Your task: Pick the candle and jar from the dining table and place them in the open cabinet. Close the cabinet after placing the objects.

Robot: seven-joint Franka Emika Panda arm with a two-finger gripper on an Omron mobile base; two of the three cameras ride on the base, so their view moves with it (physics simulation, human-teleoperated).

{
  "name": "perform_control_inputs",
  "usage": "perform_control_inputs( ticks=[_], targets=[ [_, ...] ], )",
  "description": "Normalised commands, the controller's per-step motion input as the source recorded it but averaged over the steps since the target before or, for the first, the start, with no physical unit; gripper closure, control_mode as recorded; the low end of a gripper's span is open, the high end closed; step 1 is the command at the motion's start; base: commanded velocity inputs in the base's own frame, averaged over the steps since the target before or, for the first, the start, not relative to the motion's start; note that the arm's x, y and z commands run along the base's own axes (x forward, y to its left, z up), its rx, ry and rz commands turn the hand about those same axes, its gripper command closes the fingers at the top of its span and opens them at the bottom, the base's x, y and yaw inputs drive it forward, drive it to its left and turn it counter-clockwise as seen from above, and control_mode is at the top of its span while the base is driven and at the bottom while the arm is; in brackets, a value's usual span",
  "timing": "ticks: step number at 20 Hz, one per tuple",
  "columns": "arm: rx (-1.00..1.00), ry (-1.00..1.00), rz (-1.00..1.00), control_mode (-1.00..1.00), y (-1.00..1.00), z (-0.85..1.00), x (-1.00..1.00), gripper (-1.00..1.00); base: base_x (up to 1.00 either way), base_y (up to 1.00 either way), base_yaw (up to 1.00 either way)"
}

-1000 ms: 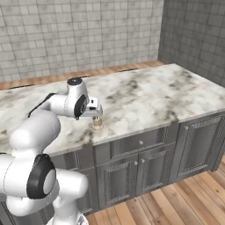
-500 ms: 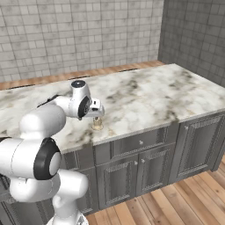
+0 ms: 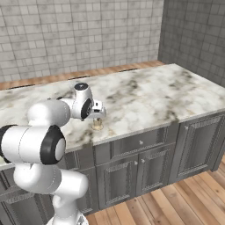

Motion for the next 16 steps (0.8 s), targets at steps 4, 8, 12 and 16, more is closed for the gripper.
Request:
perform_control_inputs(
  ticks=[4, 8, 12, 16],
  targets=[
    [0.0, 0.0, 0.0, -1.0, 0.0, -0.17, 0.24, -1.0, 0.0, 0.0, 0.0],
    [0.0, 0.0, 0.0, -1.0, 0.0, -0.19, 0.18, -1.0, 0.0, 0.0, 0.0],
    [0.0, 0.0, 0.0, -1.0, 0.0, -0.16, 0.2, -1.0, 0.0, 0.0, 0.0],
    [0.0, 0.0, 0.0, -1.0, 0.0, -0.13, 0.21, -1.0, 0.0, 0.0, 0.0]
  ],
)
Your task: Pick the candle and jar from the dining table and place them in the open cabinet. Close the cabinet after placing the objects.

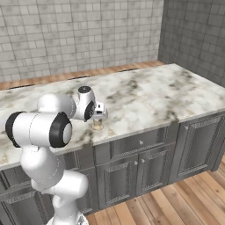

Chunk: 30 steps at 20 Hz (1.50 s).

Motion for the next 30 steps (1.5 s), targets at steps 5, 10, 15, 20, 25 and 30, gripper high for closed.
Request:
perform_control_inputs(
  ticks=[5, 10, 15, 20, 25, 30],
  targets=[
    [0.0, 0.0, 0.0, -1.0, 0.0, -0.12, 0.2, -1.0, 0.0, 0.0, 0.0],
    [0.0, 0.0, 0.0, -1.0, 0.0, -0.12, 0.21, -1.0, 0.0, 0.0, 0.0],
    [0.0, 0.0, 0.0, -1.0, 0.0, -0.13, 0.21, -1.0, 0.0, 0.0, 0.0],
    [0.0, 0.0, 0.0, -1.0, 0.0, -0.12, 0.21, -1.0, 0.0, 0.0, 0.0],
    [0.0, 0.0, 0.0, -1.0, 0.0, -0.11, 0.21, -1.0, 0.0, 0.0, 0.0],
    [0.0, 0.0, 0.0, -1.0, 0.0, -0.11, 0.17, -1.0, 0.0, 0.0, 0.0]
  ],
)
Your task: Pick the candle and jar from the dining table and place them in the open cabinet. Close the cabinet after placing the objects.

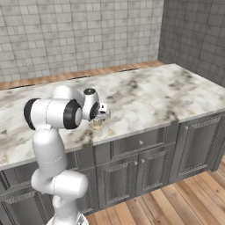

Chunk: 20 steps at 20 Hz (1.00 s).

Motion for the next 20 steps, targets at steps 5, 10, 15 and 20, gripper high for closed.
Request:
perform_control_inputs(
  ticks=[5, 10, 15, 20],
  targets=[
    [0.0, 0.0, 0.0, -1.0, 0.0, -0.11, 0.08, -1.0, 0.0, 0.0, 0.0],
    [0.0, 0.0, 0.0, -1.0, -0.03, -0.11, 0.0, 1.0, 0.0, 0.0, 0.0],
    [0.0, 0.02, 0.0, -1.0, -0.11, -0.01, 0.0, 1.0, 0.0, 0.0, 0.0],
    [0.0, -0.01, 0.0, -1.0, 0.0, 0.04, 0.0, 1.0, 0.0, 0.0, 0.0]
  ],
)
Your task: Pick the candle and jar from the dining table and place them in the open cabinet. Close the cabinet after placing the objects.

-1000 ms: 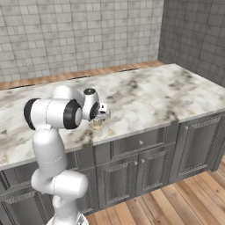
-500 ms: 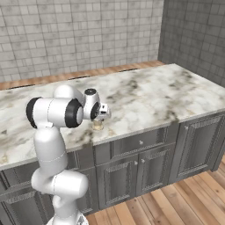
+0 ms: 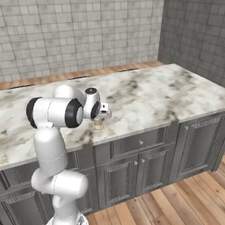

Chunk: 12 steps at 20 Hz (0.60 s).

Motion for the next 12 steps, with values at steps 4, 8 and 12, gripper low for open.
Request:
perform_control_inputs(
  ticks=[4, 8, 12],
  targets=[
    [0.01, 0.0, 0.0, -1.0, 0.0, 0.48, -0.01, 1.0, 0.0, 0.0, 0.0],
    [0.03, 0.0, 0.0, -1.0, 0.0, 0.65, -0.06, 1.0, 0.0, 0.0, 0.0],
    [0.02, 0.0, 0.0, -1.0, 0.0, 0.65, -0.17, 1.0, 0.0, 0.0, 0.0]
  ],
)
